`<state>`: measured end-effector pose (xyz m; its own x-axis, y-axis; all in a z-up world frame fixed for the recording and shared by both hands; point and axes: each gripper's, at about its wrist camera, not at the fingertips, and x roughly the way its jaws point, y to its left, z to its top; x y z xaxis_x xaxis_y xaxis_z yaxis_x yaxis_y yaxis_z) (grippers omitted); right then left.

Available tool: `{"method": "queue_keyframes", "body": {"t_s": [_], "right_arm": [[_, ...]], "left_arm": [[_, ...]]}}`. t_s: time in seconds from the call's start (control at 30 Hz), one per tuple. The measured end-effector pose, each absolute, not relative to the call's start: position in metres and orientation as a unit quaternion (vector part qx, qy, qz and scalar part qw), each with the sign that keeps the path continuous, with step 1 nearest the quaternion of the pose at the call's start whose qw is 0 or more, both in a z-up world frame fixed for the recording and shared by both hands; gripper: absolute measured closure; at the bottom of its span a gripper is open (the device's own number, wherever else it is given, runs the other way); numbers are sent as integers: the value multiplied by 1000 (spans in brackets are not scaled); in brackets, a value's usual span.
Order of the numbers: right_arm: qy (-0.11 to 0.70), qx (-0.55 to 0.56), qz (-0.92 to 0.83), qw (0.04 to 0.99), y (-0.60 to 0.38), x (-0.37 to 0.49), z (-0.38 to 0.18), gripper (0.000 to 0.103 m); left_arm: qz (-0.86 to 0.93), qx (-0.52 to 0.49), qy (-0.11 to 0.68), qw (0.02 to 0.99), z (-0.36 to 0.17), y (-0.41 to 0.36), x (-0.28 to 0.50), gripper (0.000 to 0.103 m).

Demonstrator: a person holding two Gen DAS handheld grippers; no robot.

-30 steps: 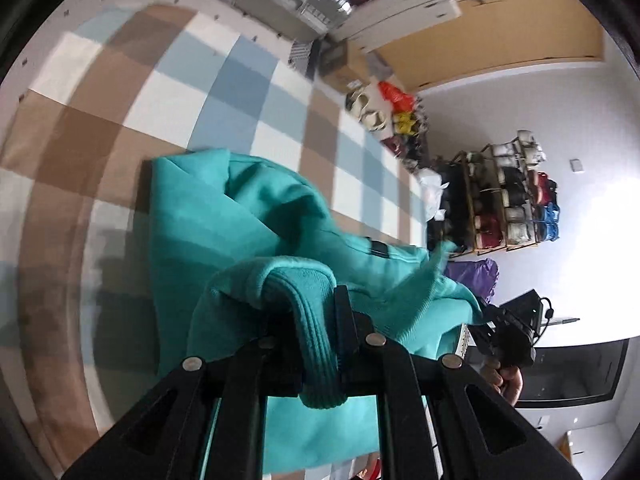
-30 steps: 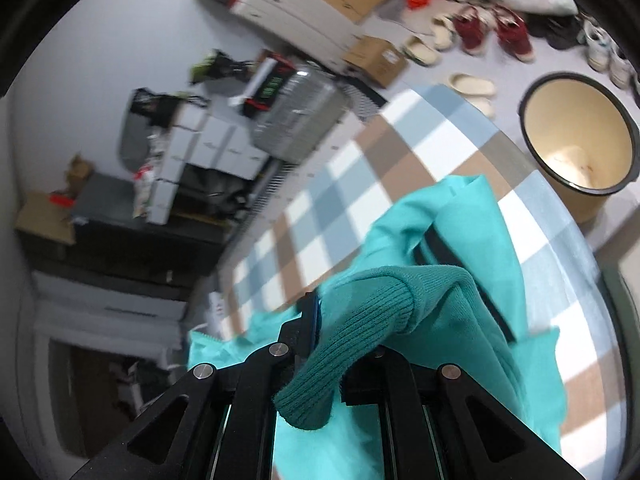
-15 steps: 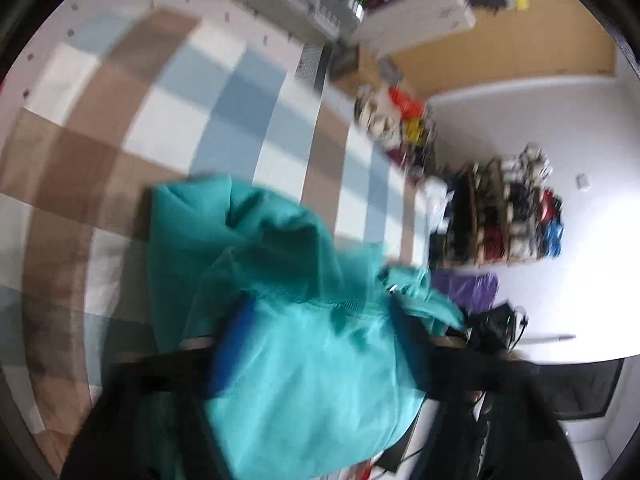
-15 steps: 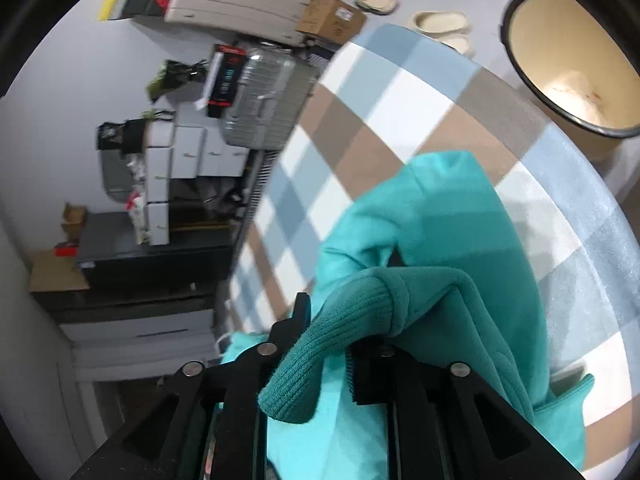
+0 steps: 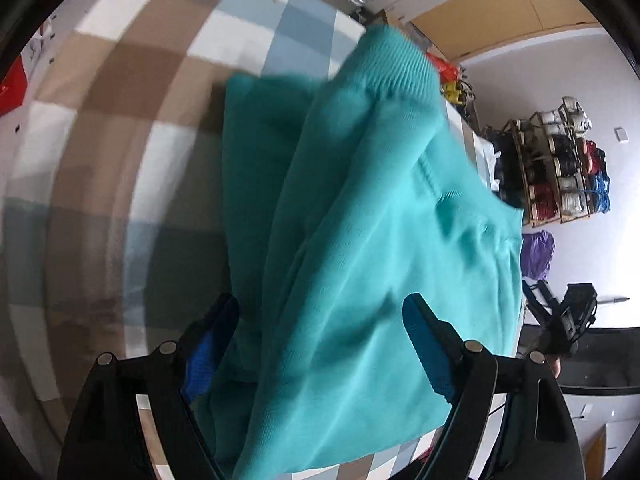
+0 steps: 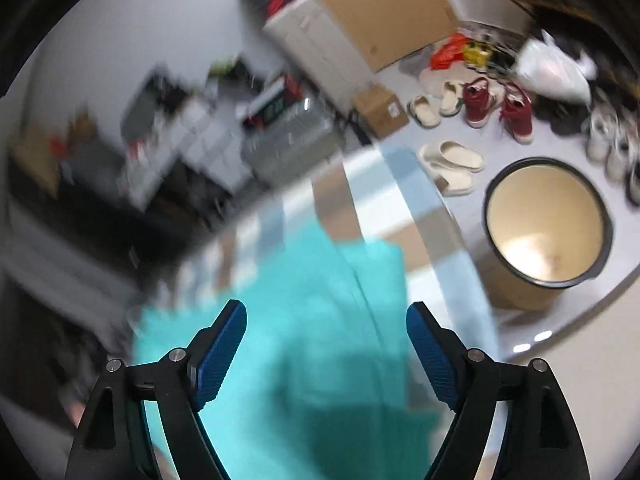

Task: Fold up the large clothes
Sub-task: 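Grasp the folded hoodie edge with both grippers and fold it over again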

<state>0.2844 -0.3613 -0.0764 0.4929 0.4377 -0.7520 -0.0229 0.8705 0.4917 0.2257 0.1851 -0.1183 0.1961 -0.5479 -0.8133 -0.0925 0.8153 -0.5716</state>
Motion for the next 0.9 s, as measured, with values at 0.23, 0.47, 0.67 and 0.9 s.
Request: {"method": "queue_keyframes", "body": {"t_s": [0.23, 0.47, 0.67, 0.9], "right_arm": [[511, 137, 134, 838, -329, 267, -92, 89], [456, 92, 101, 879, -326, 268, -56, 90], [502, 40, 58, 862, -307, 291, -115, 88], [494, 106, 78, 859, -343, 266, -93, 48]], "left_arm": [[-155, -210, 605, 752, -98, 178, 220, 76], [-163, -240, 580, 761, -88, 192, 223, 83], [-156, -296, 578, 745, -128, 208, 226, 69], [-96, -218, 548, 802, -84, 236, 195, 23]]}}
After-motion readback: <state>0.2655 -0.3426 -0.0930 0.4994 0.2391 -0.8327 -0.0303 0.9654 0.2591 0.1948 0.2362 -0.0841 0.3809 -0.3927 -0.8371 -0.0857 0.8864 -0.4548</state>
